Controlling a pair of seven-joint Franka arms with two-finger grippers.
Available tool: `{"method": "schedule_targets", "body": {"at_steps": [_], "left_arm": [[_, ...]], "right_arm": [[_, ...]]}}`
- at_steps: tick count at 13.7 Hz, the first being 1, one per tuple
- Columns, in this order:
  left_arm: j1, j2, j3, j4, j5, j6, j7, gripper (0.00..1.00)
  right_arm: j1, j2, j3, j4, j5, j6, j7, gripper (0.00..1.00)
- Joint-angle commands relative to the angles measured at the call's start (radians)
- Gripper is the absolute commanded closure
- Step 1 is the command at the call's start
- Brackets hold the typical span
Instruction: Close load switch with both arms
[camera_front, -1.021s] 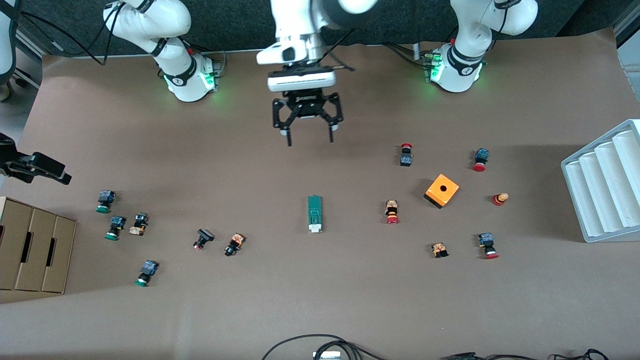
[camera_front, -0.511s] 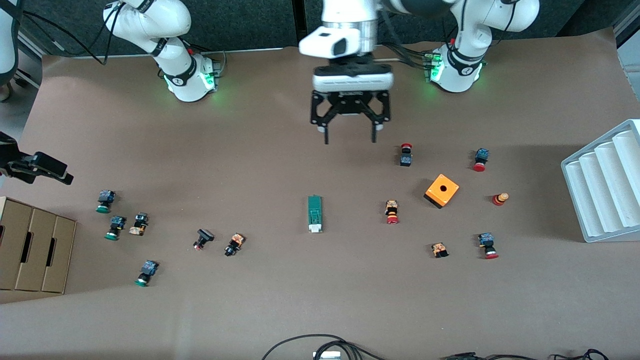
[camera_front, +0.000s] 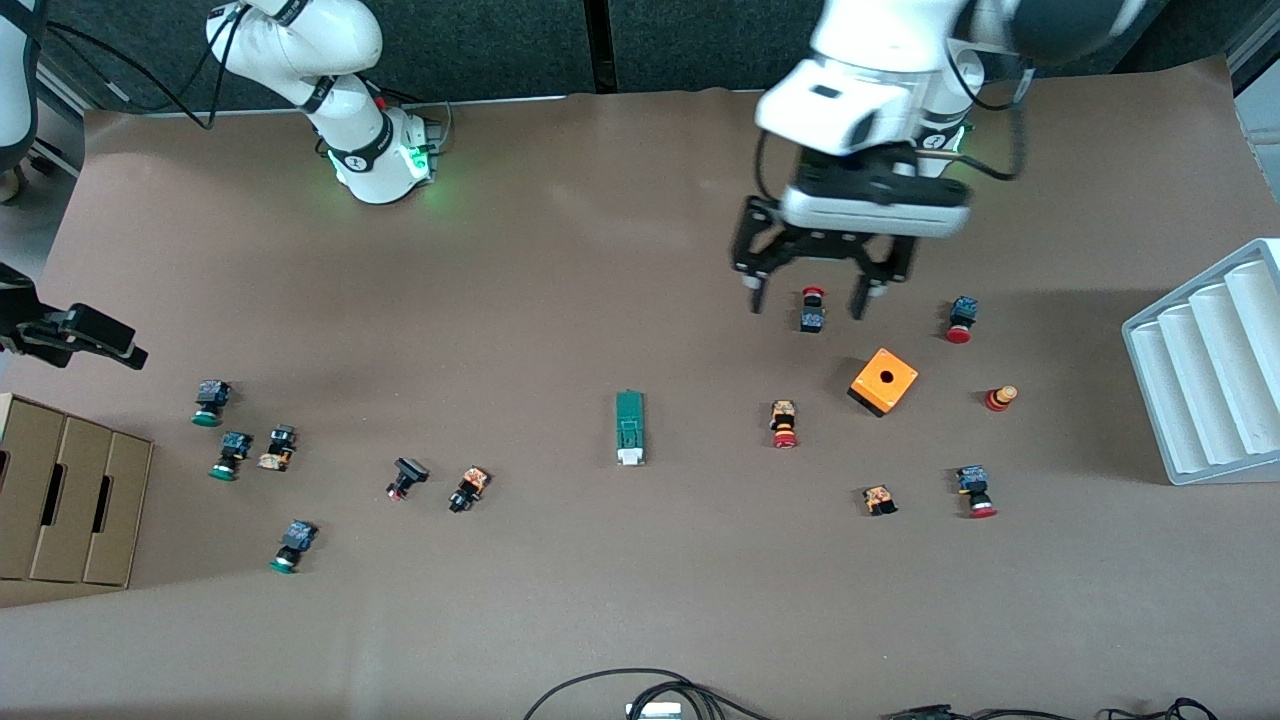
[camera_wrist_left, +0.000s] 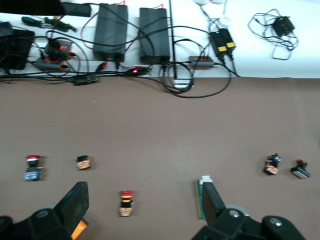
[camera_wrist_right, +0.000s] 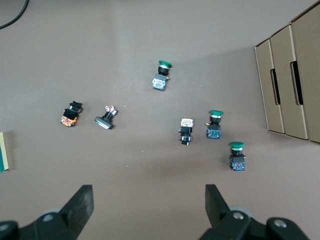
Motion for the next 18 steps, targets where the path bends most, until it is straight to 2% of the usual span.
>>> {"method": "schedule_targets", "body": {"at_steps": [1, 4, 5, 6, 10, 13, 15, 18], "left_arm": [[0.117, -0.039, -0.012, -0.009, -0.075, -0.068, 0.117, 0.0], [0.242, -0.049, -0.004, -0.013, -0.117, -0.132, 0.182, 0.0], [0.269, -0.049, 0.023, -0.015, -0.164, -0.149, 0.196, 0.0], [0.272, -0.047, 0.075, -0.015, -0.202, -0.186, 0.212, 0.0], [0.275, -0.041, 0.262, -0.009, -0.214, -0.269, 0.349, 0.0], [0.277, -0.04, 0.344, -0.013, -0.212, -0.291, 0.505, 0.0], [0.277, -0.038, 0.381, -0.015, -0.212, -0.312, 0.53, 0.0], [0.281, -0.041, 0.382, -0.01, -0.211, -0.34, 0.533, 0.0]], "right_arm": [[0.018, 0.007, -0.006, 0.017, -0.024, 0.002, -0.004, 0.01], [0.018, 0.007, -0.006, 0.017, -0.024, 0.002, -0.004, 0.01], [0.019, 0.005, -0.006, 0.017, -0.022, 0.002, -0.004, 0.01], [0.021, 0.005, -0.003, 0.017, -0.022, 0.002, -0.004, 0.01], [0.024, 0.005, 0.001, 0.017, -0.025, 0.002, -0.004, 0.01], [0.024, 0.005, 0.001, 0.017, -0.025, 0.002, -0.004, 0.01], [0.024, 0.005, 0.001, 0.017, -0.025, 0.002, -0.004, 0.01], [0.024, 0.005, 0.001, 0.017, -0.025, 0.002, -0.004, 0.01]]}}
